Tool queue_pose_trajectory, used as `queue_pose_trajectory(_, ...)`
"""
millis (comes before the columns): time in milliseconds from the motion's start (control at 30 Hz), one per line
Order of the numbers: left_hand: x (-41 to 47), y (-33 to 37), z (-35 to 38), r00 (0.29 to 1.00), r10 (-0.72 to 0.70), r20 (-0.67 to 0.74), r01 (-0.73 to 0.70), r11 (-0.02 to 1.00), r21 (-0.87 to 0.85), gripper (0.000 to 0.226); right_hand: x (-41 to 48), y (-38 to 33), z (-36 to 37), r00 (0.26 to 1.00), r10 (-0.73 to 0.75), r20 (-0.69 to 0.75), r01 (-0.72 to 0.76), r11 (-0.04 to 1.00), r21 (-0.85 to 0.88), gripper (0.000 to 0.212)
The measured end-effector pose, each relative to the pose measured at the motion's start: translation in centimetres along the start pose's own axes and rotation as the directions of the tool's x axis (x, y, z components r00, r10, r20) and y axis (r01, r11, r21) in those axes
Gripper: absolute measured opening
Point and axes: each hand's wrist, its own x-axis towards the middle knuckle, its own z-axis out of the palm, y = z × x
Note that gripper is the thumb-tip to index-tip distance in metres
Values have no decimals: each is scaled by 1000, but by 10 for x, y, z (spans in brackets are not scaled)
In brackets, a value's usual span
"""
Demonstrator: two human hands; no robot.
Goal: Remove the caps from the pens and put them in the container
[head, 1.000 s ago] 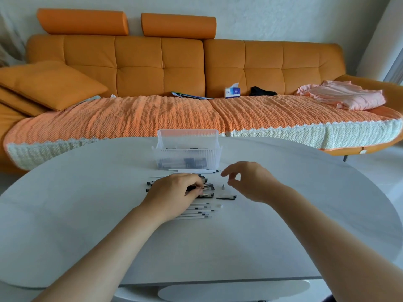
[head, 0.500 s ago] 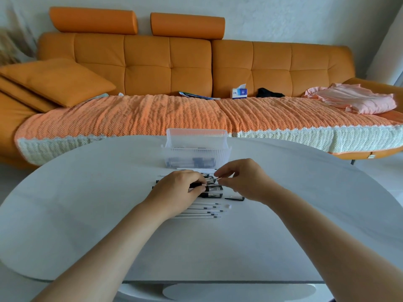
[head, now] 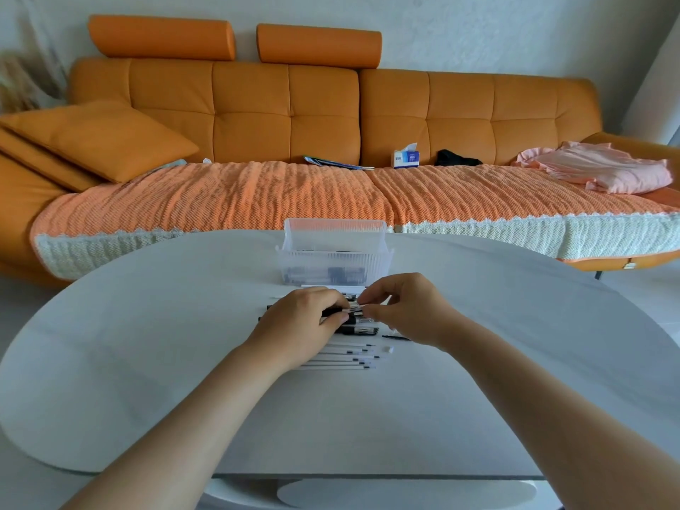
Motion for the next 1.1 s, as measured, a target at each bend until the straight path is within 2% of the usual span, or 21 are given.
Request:
queue_pose_trajectory(133,1,0,0,1000,4,-14,-4,1000,-4,13,1,1,-3,999,-5,-45,4,1000,-18,12)
queue_pose_trajectory(400,2,4,3,1000,13,16,-13,1000,-18,10,-1,3,5,999,-50,21,51,998,-45,9)
queue_pose_trajectory(600,3,3,2,997,-47,58,50,997,-51,8,-2,7,6,998,-61,-23,61,998,-18,15)
queue_pose_trajectory(833,3,5,2,997,-24,70,26,999,-30,6,-5,13,7,996,-93,15,94,986,-139,10)
queue_pose_trajectory(967,2,7,2,999,0,46,-2,999,48,8,-9,11,1,994,-72,82,90,965,-246,30)
queue_pose_trajectory(1100,3,13,3,999,7,38,-9,998,62,10,-9,12,-8,988,-127,90,149,938,-312,13)
